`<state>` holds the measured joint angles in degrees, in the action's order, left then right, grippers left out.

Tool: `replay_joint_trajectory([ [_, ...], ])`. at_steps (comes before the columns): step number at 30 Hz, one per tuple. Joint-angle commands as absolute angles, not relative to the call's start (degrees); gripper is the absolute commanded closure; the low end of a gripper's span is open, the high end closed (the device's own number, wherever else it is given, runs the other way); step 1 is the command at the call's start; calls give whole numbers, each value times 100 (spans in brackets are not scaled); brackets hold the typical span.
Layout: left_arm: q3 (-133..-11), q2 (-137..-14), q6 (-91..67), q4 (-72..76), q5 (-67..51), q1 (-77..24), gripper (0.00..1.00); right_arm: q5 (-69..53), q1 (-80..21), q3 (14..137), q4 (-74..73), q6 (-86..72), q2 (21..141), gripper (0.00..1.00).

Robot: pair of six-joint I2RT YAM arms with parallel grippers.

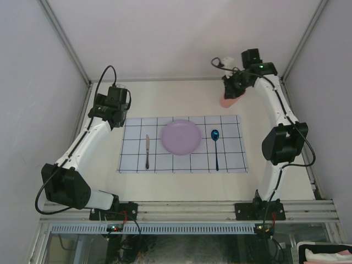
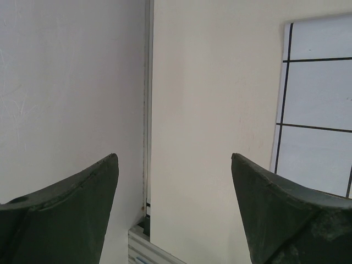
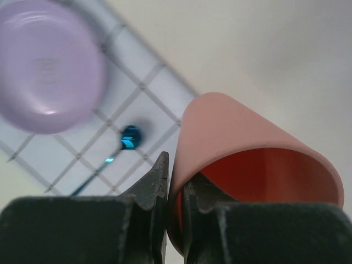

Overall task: Set the dinner table for one person
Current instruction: Pick up the cup at the center of the board, then place the cup on the napkin.

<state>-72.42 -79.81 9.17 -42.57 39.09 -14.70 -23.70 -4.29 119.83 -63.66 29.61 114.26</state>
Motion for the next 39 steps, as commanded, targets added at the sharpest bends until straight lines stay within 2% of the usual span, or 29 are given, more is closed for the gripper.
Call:
replay_joint_trajectory([
  [1, -7165, -7818, 694, -4209, 3758, -1445, 14, -2844, -1001, 11285, -6159, 2577, 11134, 100],
  [15, -6811, -7393, 828, -4157, 3906, -1443, 14, -2767, -1441, 11482, -5891, 2426, 11873, 100],
  [39, -6633, -7259, 821, -4191, 3910, -1418, 14, -2437, -1362, 11183, -5836, 2723, 12015, 100],
])
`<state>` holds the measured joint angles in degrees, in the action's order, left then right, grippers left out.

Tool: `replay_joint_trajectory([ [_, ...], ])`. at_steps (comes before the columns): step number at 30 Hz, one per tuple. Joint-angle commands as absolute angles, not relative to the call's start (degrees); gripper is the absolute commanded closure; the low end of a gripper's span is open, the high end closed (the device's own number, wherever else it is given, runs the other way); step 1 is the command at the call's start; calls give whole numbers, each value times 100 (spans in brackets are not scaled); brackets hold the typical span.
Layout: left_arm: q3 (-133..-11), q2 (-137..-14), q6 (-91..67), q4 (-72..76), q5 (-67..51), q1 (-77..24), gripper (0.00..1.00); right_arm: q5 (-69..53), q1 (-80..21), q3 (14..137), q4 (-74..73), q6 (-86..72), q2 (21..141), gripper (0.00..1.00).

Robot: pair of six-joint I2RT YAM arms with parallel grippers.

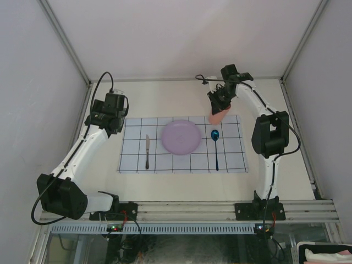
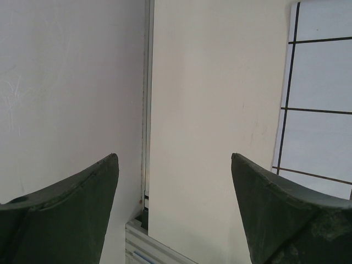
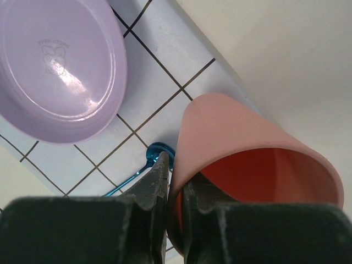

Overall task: Set the dinner table for one person
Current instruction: Place the cup on the napkin.

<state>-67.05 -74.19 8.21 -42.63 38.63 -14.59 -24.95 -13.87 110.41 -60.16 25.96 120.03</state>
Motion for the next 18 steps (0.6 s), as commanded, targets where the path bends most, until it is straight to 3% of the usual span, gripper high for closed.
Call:
replay_joint_trajectory([
  [1, -6635, -7260, 826, -4192, 3915, -1423, 14, -2425, -1362, 11219, -5836, 2733, 12049, 100],
  [18, -6649, -7182, 938, -4274, 3997, -1410, 14, -2430, -1345, 11243, -5749, 2810, 12331, 100],
])
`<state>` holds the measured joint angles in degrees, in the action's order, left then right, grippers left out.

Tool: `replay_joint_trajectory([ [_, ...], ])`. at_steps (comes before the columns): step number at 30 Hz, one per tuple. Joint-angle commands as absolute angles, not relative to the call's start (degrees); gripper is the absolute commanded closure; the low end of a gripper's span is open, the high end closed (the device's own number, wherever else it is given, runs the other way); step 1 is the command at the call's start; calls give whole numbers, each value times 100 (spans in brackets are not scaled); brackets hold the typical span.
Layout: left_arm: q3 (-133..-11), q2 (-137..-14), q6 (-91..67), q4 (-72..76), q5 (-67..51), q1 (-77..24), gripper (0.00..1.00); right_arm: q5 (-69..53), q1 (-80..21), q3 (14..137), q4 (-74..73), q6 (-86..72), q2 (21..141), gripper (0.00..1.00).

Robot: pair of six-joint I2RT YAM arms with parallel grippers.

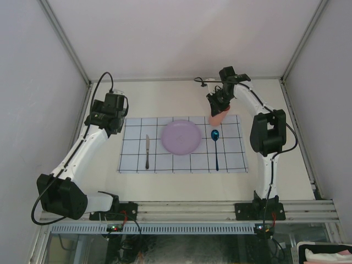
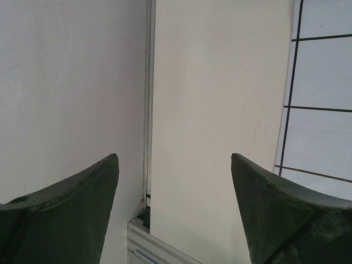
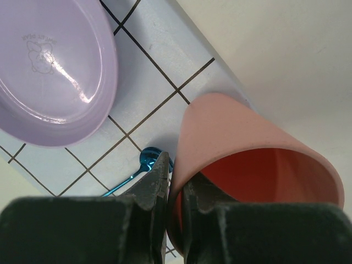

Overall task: Set the dinner table for one person
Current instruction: Place the cup on the napkin.

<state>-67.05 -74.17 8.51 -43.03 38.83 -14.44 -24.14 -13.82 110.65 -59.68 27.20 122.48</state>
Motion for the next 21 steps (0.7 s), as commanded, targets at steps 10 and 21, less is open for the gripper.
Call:
replay_joint_trajectory([
  [10, -6677, -7214, 962, -4220, 4007, -1406, 14, -2650, -1528, 10882, -5546, 2723, 12146, 92],
  [21, -6577, -7127, 936, -4197, 3952, -1389, 14, -2677, -1712, 10636, -5493, 2687, 11990, 72],
])
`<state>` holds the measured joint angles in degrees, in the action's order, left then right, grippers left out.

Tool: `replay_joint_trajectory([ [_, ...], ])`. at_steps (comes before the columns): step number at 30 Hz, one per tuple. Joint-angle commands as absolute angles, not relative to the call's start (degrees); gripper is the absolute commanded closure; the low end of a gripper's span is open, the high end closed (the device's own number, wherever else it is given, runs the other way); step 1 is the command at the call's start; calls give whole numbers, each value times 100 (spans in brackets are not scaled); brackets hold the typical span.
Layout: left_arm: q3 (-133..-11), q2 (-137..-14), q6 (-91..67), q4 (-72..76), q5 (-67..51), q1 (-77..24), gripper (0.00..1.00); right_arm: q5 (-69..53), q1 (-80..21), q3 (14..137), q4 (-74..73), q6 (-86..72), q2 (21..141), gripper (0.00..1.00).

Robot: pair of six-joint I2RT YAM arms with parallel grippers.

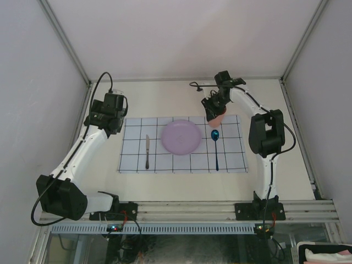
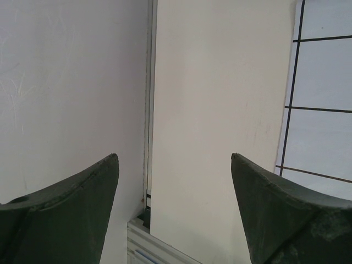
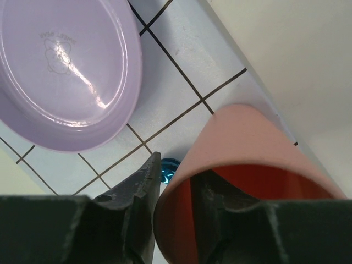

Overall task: Set the dinner table for one person
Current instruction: Place the cup on the napkin.

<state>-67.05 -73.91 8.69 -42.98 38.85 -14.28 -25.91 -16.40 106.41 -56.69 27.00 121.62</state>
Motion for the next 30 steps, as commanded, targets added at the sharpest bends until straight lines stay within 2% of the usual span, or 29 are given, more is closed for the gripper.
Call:
replay_joint_trajectory([
  [1, -6575, -7120, 934, -4193, 3948, -1388, 14, -2672, -1721, 10651, -5493, 2685, 11996, 70],
  [9, -6491, -7058, 898, -4174, 3913, -1360, 14, -2610, -1758, 10732, -5459, 2648, 11958, 51],
  [30, -6685, -7110, 963, -4075, 4031, -1353, 14, -2448, -1403, 11965, -5089, 2489, 11532, 34],
])
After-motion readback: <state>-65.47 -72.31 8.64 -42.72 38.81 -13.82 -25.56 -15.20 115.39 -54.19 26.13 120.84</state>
